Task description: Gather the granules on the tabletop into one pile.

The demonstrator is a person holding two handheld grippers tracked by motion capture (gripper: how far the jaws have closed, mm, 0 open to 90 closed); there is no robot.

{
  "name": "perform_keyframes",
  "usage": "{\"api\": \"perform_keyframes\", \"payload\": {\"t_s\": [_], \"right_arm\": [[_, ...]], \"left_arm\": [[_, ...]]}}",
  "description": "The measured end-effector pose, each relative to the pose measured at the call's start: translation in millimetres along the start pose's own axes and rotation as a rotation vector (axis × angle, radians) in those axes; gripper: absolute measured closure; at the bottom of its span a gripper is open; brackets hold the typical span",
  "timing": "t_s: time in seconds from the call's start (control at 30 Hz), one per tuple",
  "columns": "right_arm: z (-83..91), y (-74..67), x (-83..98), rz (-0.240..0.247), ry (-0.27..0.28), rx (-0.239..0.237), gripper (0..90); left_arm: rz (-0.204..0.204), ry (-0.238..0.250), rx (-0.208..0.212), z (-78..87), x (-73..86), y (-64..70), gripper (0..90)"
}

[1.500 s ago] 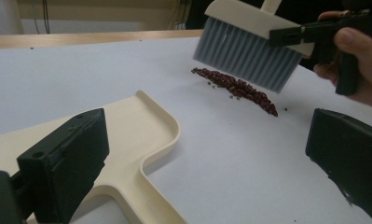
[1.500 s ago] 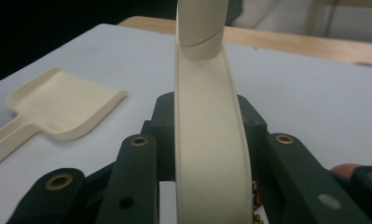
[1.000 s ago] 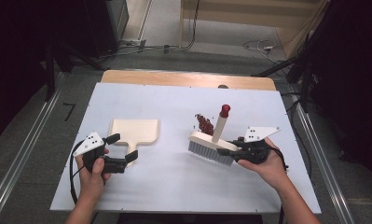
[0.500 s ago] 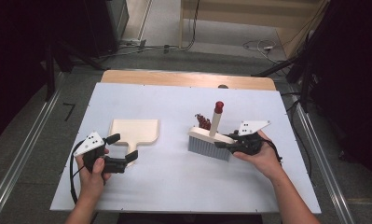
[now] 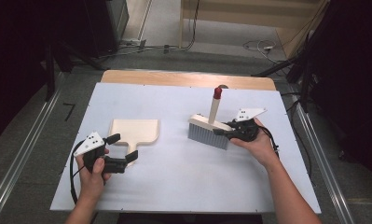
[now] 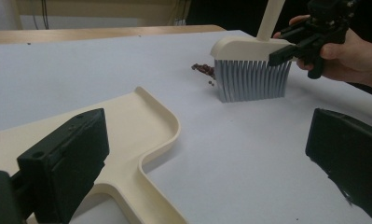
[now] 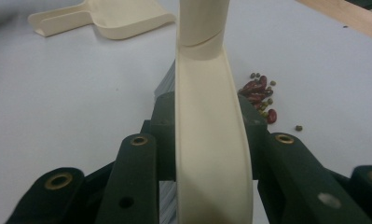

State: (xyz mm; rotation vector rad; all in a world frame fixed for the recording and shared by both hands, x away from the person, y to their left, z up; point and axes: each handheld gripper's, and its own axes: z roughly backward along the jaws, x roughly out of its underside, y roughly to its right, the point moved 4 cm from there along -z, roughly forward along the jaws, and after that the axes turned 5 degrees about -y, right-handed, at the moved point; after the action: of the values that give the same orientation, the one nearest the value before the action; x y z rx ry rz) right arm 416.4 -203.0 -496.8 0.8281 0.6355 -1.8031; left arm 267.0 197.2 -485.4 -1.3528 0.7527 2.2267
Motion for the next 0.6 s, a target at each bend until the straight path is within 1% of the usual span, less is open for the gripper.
{"api": "perform_keyframes", "payload": {"t_s": [0.23,0.47,0.6], "right_arm": [[-3.4,11.8,-4.7,-0.016,0.002,0.022,65.8],[-6.0,19.2,-7.6,-0.036,0.0,0.025,65.8],[-6.5,23.7,-9.6,-0.04,0.0,0.033,65.8]], "left_arm": [[-0.001,0.0,0.001,0.6,-0.1,-0.6,0.0],[0.0,-0.001,0.001,-0.5,0.0,0.0,0.0],[0.0,-0.001,0.001,-0.1,-0.1,-0.3,0.0]]}}
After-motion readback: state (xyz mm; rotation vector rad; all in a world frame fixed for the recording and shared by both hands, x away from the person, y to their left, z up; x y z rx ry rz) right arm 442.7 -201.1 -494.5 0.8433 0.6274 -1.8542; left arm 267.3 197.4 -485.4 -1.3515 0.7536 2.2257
